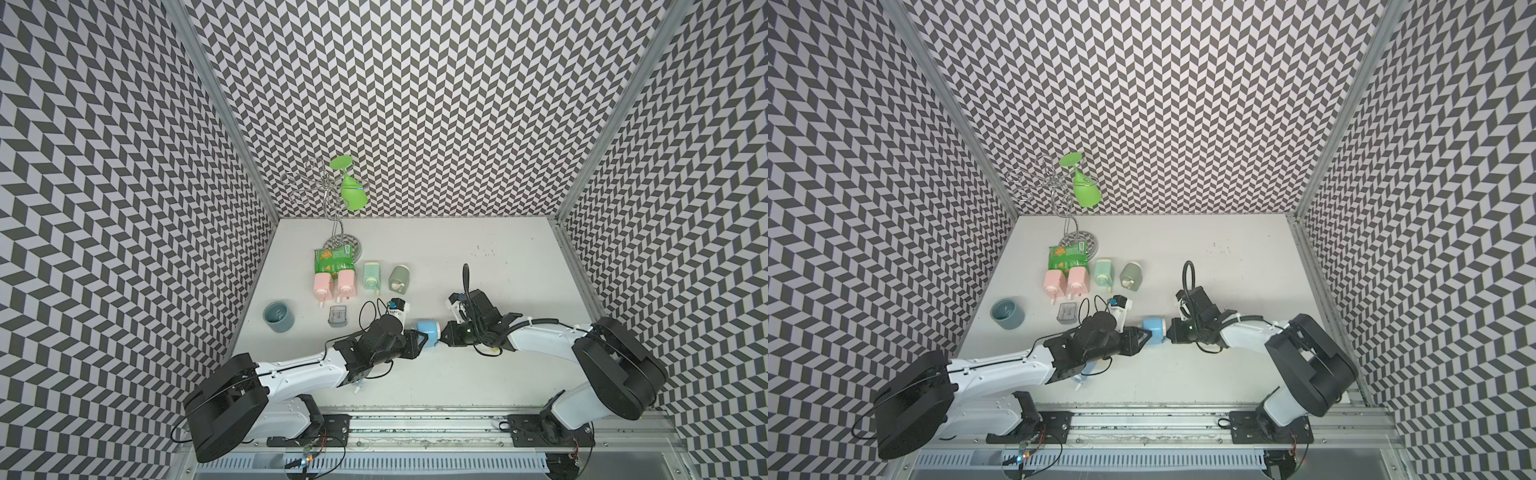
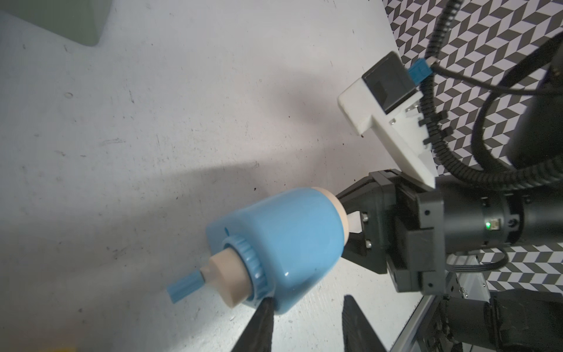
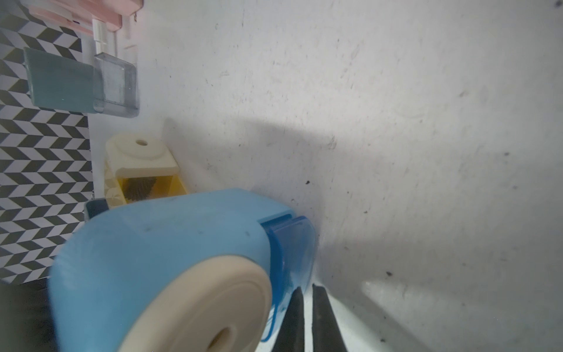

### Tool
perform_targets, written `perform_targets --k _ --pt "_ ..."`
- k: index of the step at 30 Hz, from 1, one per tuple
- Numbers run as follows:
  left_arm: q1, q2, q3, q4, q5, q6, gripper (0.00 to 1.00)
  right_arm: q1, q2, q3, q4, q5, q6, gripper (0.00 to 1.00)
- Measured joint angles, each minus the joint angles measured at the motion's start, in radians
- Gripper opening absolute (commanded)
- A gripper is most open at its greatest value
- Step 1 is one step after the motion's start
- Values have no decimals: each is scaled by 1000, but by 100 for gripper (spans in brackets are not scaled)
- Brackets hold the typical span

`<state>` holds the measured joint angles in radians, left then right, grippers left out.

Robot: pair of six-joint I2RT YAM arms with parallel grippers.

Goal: Put the tray back into the pencil sharpener
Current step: Close the container of the pencil sharpener.

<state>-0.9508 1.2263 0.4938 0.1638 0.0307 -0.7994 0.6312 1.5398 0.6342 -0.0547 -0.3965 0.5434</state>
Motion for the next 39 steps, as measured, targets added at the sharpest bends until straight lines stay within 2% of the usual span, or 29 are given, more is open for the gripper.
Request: perform_targets --k 5,9,13,17,27,34,39 --pt "-10 -91 36 -58 -69 19 59 -17 -3 -16 -2 21 0 10" --pt "3 -77 49 -82 -105 31 66 -19 -2 -16 0 22 0 10" --pt "14 0 59 -105 -108 39 66 -19 -2 -16 0 21 0 10" --pt "14 55 66 -106 -95 42 60 -18 -2 -16 11 6 2 10" --pt "16 83 65 -77 -63 31 51 -7 29 -16 83 -65 39 10" --pt "16 83 63 -57 -63 16 51 -6 50 -27 113 -94 69 10" --pt "15 73 63 -69 -79 22 56 -26 25 -33 99 -78 68 16"
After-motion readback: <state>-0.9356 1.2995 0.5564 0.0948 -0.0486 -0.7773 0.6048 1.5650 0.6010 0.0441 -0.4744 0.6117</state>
